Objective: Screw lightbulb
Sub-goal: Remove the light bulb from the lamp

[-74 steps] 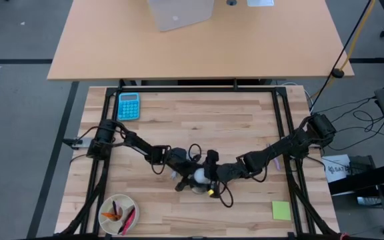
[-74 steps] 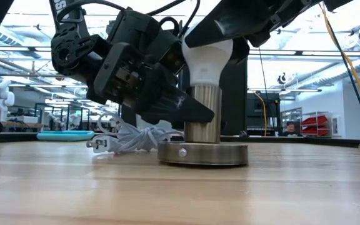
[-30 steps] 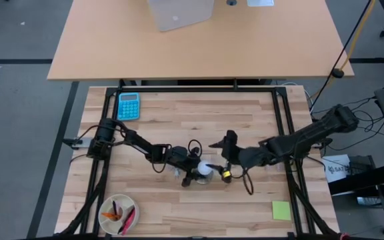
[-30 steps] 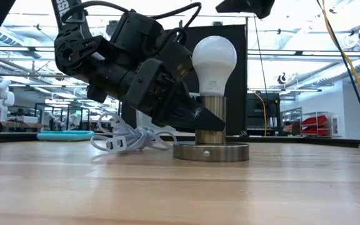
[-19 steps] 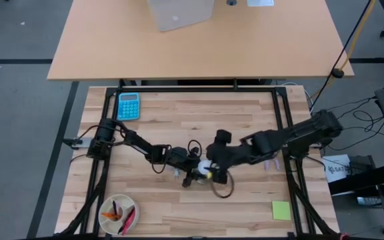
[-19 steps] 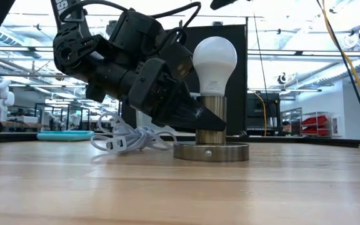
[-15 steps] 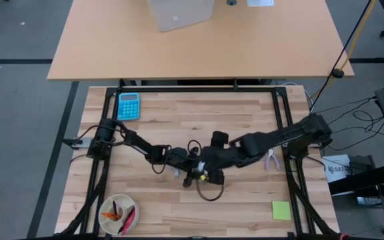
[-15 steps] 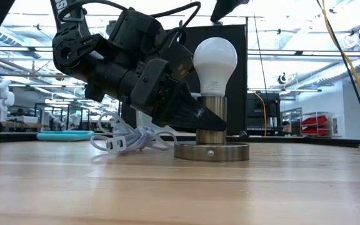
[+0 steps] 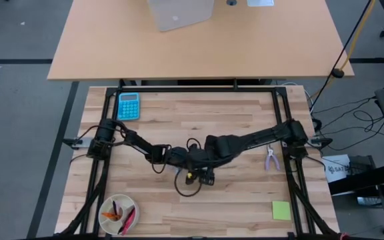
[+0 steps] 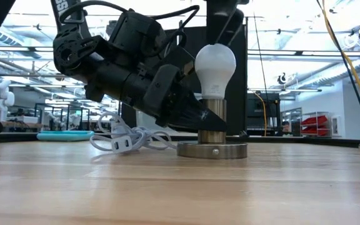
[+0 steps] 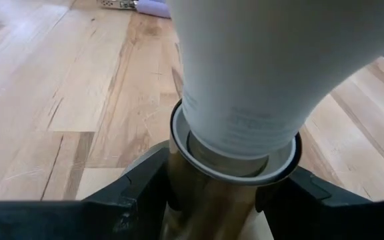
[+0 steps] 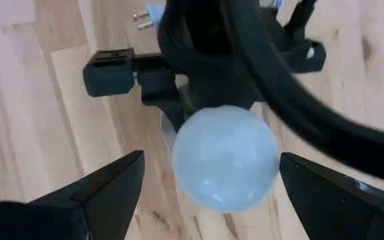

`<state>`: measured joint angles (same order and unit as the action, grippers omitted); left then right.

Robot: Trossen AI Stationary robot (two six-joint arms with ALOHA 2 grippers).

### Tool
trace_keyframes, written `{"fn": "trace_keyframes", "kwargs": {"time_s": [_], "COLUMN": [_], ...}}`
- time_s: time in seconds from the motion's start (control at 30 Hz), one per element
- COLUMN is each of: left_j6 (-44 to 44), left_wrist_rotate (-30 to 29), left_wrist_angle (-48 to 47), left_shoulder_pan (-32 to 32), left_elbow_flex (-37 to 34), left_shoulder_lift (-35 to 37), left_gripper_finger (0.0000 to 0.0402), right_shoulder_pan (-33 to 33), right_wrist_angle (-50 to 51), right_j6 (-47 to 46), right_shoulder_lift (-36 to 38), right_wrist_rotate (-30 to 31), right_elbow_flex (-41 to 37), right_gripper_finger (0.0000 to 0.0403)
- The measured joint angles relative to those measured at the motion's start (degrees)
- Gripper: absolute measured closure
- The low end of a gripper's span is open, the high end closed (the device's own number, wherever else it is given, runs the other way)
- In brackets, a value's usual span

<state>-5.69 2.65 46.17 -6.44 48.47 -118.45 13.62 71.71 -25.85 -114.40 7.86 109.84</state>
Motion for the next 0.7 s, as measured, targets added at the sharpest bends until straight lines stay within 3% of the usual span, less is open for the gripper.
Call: {"fn": "trace_keyframes", "kwargs": {"time_s": [0.3, 0.7], "left_j6": [0.15, 0.48], "left_wrist_rotate": [0.39, 0.56], "left_wrist_angle": [0.02, 0.10], "left_shoulder_pan": [0.09, 0.09], "left_elbow_flex": [0.00, 0.00], "left_shoulder_lift": [0.00, 0.00], "left_gripper_finger": [0.0195, 0.0195], "right_shoulder_pan": [-1.76, -2.31], "right_wrist_angle": [0.07, 1.20], "right_j6": [1.54, 8.29], "right_shoulder_lift": [-1.61, -3.85], "right_wrist_rotate": [-0.54, -3.08], "right_elbow_flex": [0.12, 0.14], "right_gripper_finger": [0.0067, 0.0137]}}
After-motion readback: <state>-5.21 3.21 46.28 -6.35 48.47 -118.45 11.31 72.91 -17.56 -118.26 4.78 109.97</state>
